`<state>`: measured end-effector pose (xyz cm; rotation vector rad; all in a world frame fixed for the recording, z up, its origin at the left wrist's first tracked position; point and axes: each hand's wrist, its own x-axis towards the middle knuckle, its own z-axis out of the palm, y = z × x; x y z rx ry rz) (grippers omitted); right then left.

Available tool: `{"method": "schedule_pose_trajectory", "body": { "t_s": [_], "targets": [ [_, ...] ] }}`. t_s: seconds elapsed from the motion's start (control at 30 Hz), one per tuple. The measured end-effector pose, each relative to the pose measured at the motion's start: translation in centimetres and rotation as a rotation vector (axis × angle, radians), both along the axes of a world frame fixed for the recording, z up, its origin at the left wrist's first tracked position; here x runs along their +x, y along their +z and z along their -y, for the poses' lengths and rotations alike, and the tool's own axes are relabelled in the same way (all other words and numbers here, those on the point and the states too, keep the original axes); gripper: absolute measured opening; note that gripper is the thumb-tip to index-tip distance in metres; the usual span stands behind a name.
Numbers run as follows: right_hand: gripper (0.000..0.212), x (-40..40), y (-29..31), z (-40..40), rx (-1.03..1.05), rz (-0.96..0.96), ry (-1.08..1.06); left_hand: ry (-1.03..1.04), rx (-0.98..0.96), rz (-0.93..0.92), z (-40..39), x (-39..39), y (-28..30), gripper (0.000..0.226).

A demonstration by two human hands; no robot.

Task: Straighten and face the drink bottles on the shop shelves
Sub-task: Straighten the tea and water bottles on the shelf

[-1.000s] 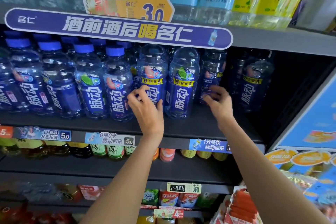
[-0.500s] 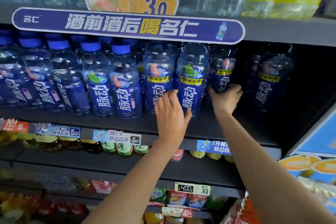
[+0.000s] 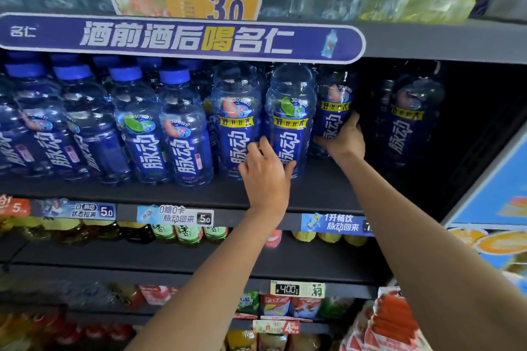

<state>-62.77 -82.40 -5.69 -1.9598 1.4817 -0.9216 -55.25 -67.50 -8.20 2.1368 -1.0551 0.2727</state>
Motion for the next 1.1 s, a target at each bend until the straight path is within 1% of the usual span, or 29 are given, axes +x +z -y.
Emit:
{"method": "schedule_pose_trajectory", "body": {
  "t_s": [0.03,0.07,0.1,0.17,0.2,0.23,0.3,0.37,0.4,0.47,0.6,0.67,0.8,0.93,1.03,1.1],
  "targets": [
    [0.099,-0.3,0.1,-0.3,-0.014,0.018,-0.004,0.001,0.007,-0.002,-0.1,0.0,-0.1,0.069],
    [0.094,-0.9,0.2,-0.7,-0.071,0.055,-0.029,0.001,0.012,-0.001,-0.1,0.0,-0.1,0.069],
    [0.088,-1.8,0.3,-1.1,-0.175,0.105,-0.083,0.002,0.016,-0.001,0.0,0.0,-0.1,0.069],
    [0.077,-4.3,0.6,-1.9,-0.398,0.206,-0.269,0.011,0.021,-0.007,0.0,-0.1,0.0,0.069],
    [0.075,-5.6,0.8,-1.9,-0.451,0.232,-0.368,0.017,0.020,-0.013,0.1,-0.2,-0.1,0.069],
    [0.077,-6.7,1.1,-1.6,-0.454,0.240,-0.450,0.018,0.023,-0.021,0.1,-0.2,-0.1,0.069],
    [0.086,-8.4,1.7,-0.1,-0.316,0.228,-0.506,0.019,0.034,-0.039,0.0,-0.3,-0.1,0.069],
    [0.097,-9.2,2.3,1.7,-0.095,0.234,-0.449,0.015,0.045,-0.049,0.0,-0.4,0.0,0.069],
    [0.099,-9.3,2.5,2.4,-0.004,0.249,-0.422,0.010,0.054,-0.053,0.0,-0.4,0.1,0.070],
    [0.095,-9.4,2.6,3.2,0.064,0.273,-0.394,0.009,0.067,-0.063,0.0,-0.4,0.4,0.070],
    [0.082,-9.4,2.1,1.9,0.009,0.227,-0.413,0.028,0.070,-0.073,0.1,-0.6,0.4,0.069],
    [0.076,-8.9,1.7,0.0,-0.020,0.189,-0.377,0.032,0.070,-0.076,0.1,-0.7,0.3,0.069],
    [0.073,-7.3,1.2,-3.9,-0.063,0.114,-0.269,0.035,0.065,-0.078,0.1,-0.6,0.2,0.068],
    [0.071,-5.9,1.4,-6.2,-0.037,0.075,-0.085,0.009,0.064,-0.109,0.0,-0.5,0.5,0.067],
    [0.066,-5.2,1.8,-6.6,0.017,0.121,0.029,0.004,-0.021,-0.154,-0.5,-0.5,0.5,0.056],
    [0.063,-5.2,1.7,-6.7,0.052,0.177,0.062,-0.028,-0.153,-0.107,-1.3,-0.8,0.2,0.044]
  ]
}}
